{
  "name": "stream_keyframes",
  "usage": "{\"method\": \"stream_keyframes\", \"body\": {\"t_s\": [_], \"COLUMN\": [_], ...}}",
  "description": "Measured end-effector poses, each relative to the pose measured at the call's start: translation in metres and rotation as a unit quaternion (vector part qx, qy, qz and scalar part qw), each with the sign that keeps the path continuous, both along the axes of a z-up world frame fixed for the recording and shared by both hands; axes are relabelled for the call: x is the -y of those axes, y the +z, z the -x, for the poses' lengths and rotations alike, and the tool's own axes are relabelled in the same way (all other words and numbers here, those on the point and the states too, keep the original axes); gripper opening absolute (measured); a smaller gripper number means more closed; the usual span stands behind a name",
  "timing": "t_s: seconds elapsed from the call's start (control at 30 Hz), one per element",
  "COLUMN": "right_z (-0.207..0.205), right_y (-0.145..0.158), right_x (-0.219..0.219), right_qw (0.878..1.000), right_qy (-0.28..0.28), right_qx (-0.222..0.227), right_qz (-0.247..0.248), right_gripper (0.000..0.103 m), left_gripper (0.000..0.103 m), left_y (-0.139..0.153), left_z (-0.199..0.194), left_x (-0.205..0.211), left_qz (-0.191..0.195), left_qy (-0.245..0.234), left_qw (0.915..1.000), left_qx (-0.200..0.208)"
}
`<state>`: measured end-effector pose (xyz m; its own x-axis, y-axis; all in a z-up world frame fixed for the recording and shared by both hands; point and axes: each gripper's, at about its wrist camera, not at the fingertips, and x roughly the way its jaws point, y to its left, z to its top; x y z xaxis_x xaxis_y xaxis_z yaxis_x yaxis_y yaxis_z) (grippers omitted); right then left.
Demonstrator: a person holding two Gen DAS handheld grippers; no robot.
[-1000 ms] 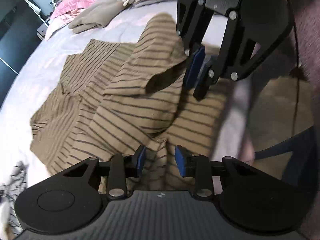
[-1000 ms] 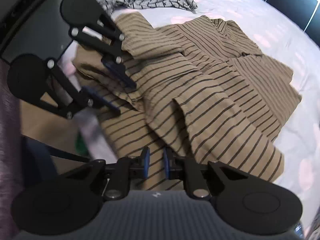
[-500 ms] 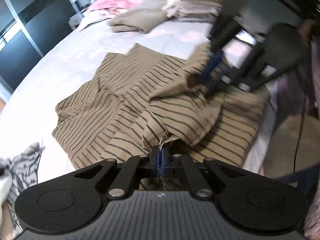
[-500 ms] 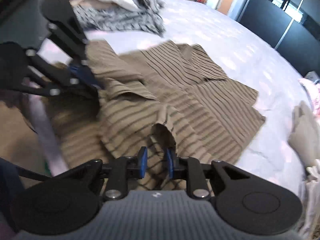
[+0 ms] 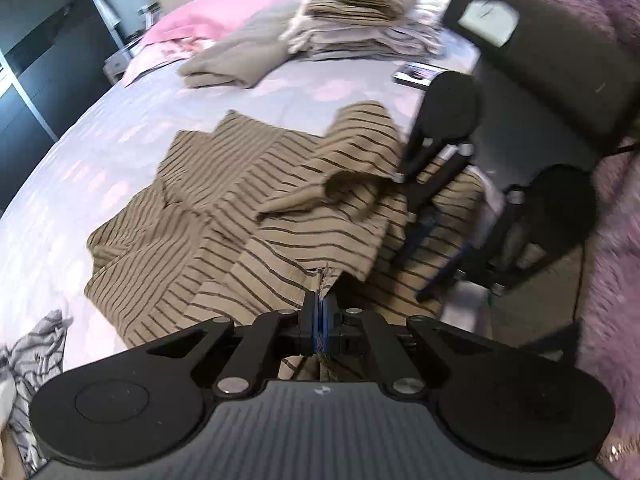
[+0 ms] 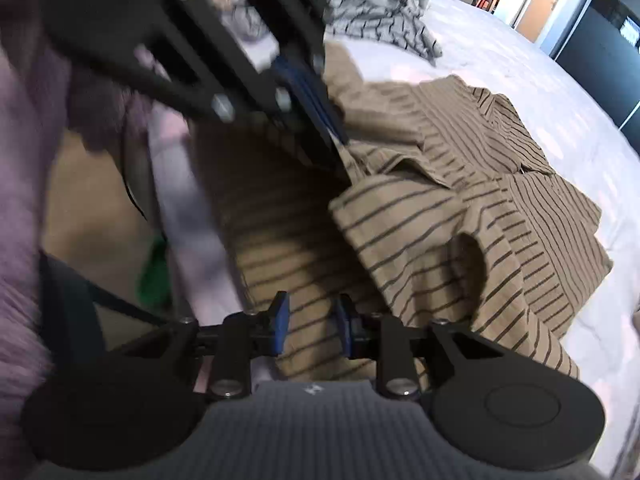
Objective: Fold clothes
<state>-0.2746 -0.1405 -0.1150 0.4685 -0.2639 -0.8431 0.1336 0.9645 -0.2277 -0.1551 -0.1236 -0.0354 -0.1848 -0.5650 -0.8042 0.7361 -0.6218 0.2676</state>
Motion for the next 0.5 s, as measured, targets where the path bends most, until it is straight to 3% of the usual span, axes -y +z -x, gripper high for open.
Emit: {"method": "stream_keyframes", "body": {"t_s": [0.23, 0.37, 0.43, 0.5], "right_z": [0.016, 0.021, 0.020, 0.017], "right_y": [0.022, 0.030, 0.028, 0.024], "right_x": [0.023, 0.023, 0.023, 0.024], "right_qw": [0.996, 0.994, 0.994, 0.994], "right_qy": [-0.073, -0.067, -0.064, -0.055], "right_qx": [0.037, 0.039, 0.029, 0.019], "right_qz": [0.039, 0.080, 0.086, 0.092], "right_gripper": [0.032, 0.042, 0.042, 0.042], "left_gripper": [0.001, 0.001, 0.001, 0.007], "left_y": [-0.021, -0.033, -0.039, -0.043], "left_z": [0.011, 0.014, 0.016, 0.020], "left_x": [-0.013, -0.014, -0.015, -0.016], "left_qz": [-0.018, -0.023, -0.019, -0.002], "left_qy": [-0.019, -0.028, -0.030, -0.032], "left_qw": [0.9990, 0.9973, 0.9965, 0.9953], "left_qx": [0.036, 0.063, 0.076, 0.091]}}
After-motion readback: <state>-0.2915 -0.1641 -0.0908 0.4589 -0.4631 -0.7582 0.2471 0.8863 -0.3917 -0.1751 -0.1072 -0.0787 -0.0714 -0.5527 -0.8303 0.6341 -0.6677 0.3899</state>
